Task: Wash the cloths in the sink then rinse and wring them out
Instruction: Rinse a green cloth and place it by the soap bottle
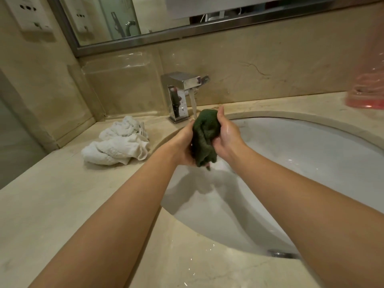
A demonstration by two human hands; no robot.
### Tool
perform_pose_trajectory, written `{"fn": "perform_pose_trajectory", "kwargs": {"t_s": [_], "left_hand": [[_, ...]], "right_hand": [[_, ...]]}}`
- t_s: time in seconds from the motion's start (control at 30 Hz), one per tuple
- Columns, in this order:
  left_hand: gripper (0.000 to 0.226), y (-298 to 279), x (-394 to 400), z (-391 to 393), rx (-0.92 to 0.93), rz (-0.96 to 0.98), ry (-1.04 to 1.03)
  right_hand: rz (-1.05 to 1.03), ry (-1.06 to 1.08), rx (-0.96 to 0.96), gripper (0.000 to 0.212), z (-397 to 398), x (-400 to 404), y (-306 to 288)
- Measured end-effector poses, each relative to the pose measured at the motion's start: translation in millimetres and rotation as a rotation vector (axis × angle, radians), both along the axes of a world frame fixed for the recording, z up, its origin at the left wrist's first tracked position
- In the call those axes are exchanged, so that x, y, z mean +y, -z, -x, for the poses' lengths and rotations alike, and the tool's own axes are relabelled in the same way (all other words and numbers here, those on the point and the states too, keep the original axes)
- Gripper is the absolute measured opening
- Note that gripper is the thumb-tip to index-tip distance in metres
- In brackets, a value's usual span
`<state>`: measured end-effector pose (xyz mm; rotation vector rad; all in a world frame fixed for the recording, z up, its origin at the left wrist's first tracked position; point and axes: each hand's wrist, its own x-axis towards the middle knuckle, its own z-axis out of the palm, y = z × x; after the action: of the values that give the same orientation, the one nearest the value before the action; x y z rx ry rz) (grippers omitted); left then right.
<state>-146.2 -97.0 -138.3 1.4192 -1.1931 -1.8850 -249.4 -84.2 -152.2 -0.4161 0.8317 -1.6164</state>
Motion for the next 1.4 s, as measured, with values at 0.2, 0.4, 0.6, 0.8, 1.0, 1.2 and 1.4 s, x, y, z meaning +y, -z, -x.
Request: {"fn": "perform_pose_trajectory", "kwargs": {"t_s": [0.2, 0.4, 0.6, 0.8, 1.0, 1.2, 1.4], "left_hand": [[0.047, -4, 4, -1, 0.046, 0.092, -0.174], [0.037, -9, 5, -2, 0.176, 0.127, -0.268], [0.030, -5, 7, 6, -0.055, 0.489, -0.394], [0.093, 7, -4, 8, -0.019, 0.458, -0.317], [0.074, -11, 26, 14, 0.114, 0.432, -0.096], [0.077, -9, 29, 23, 0.300, 0.323, -0.113], [0.078, -10, 27, 20, 0.368, 0.174, -0.135]], "right_hand": [[-0.069, 0.098, 0.202, 0.031, 4, -1, 8], [-0.322, -0.211, 0.254, 0.057, -11, 7, 21], [-0.122, -0.152, -0.082, 0.052, -21, 4, 18], [-0.108, -0.116, 0.005, 0.043, -9, 6, 12], [-0.096, -0.201, -0.019, 0.058, 4, 8, 3], [-0.161, 0.011, 0.049, 0.035, -12, 0, 4], [-0.241, 0.151, 0.193, 0.045, -20, -1, 0]]}}
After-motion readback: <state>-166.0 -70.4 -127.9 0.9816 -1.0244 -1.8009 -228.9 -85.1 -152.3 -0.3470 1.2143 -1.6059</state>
